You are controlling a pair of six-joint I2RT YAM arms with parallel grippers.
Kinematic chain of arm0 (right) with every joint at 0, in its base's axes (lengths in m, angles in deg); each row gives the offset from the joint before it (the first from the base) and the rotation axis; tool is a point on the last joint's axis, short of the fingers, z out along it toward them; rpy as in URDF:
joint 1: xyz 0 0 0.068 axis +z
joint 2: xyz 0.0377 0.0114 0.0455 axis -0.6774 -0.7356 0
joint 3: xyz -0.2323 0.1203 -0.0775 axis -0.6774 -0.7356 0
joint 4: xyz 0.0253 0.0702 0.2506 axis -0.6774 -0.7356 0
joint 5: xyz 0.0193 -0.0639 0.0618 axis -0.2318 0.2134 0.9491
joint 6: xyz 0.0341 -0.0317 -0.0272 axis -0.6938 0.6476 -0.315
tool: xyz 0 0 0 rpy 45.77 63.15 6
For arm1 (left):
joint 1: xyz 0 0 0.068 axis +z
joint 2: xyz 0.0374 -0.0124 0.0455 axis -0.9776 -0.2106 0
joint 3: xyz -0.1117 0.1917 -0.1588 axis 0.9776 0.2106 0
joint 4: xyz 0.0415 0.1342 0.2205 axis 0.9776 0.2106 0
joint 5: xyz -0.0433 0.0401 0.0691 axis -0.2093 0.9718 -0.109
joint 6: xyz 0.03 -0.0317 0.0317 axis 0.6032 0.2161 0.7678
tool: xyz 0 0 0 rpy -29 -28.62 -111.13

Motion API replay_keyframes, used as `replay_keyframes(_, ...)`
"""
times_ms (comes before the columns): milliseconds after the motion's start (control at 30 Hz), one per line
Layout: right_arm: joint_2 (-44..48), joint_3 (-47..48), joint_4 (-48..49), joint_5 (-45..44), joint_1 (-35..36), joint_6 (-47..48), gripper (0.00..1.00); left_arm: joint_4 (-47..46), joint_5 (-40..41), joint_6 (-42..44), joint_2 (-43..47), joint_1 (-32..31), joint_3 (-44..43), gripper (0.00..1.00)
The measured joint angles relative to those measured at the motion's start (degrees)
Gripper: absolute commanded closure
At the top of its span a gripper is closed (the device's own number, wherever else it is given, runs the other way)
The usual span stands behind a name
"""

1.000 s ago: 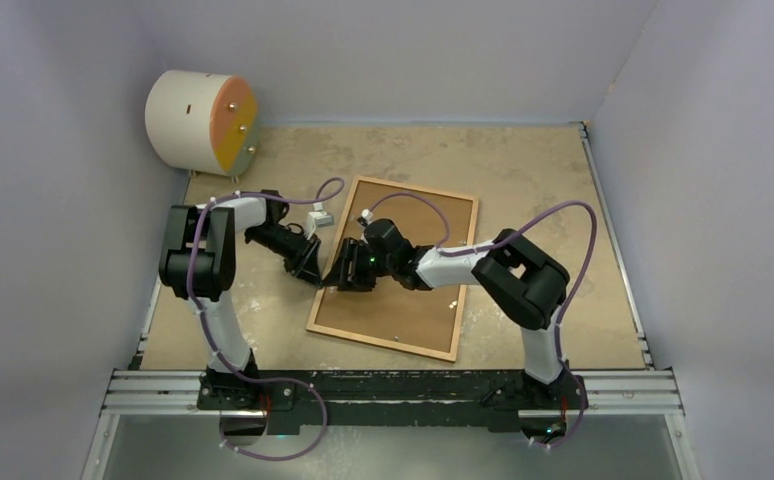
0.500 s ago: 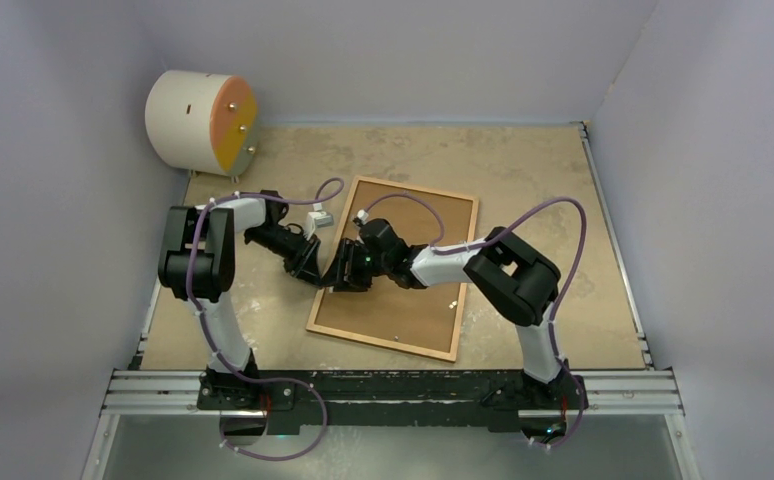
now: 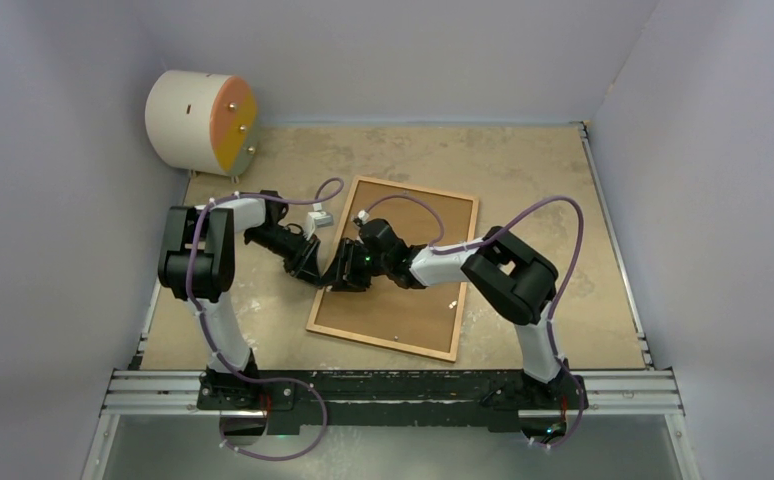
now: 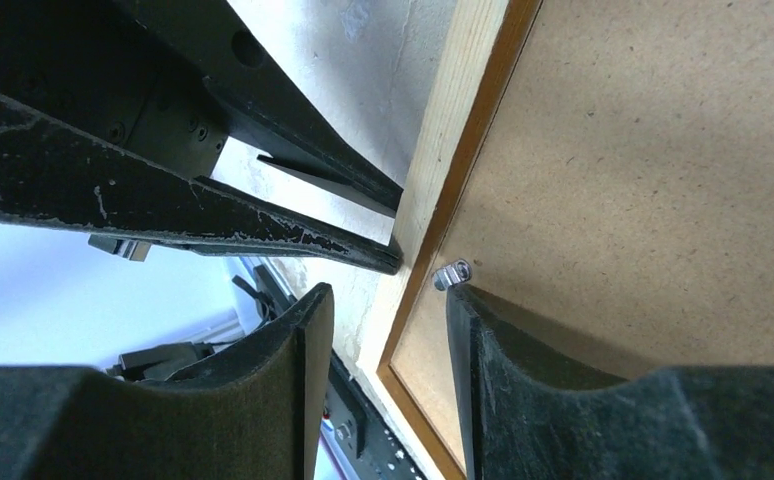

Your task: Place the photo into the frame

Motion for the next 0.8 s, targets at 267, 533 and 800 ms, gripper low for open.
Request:
replay_keyframes(267, -0.6, 0.0, 1.3, -0.4, 0.1, -1.7, 0.53, 0.0, -0.1, 0.1, 0.0, 0.0, 0.0, 0.84)
replay_keyframes(533, -0.6, -1.1, 3.8, -2.8, 0.5, -3.7, 0.54, 0.1, -0.2, 0.6, 0.0, 0.0, 0.1, 0.84)
replay_keyframes(800, 2.1, -5.4, 7.2, -5.7, 1.1, -4.7, 0.43, 0.3, -0.2, 1.7, 0.3, 0.0, 0.2, 0.82)
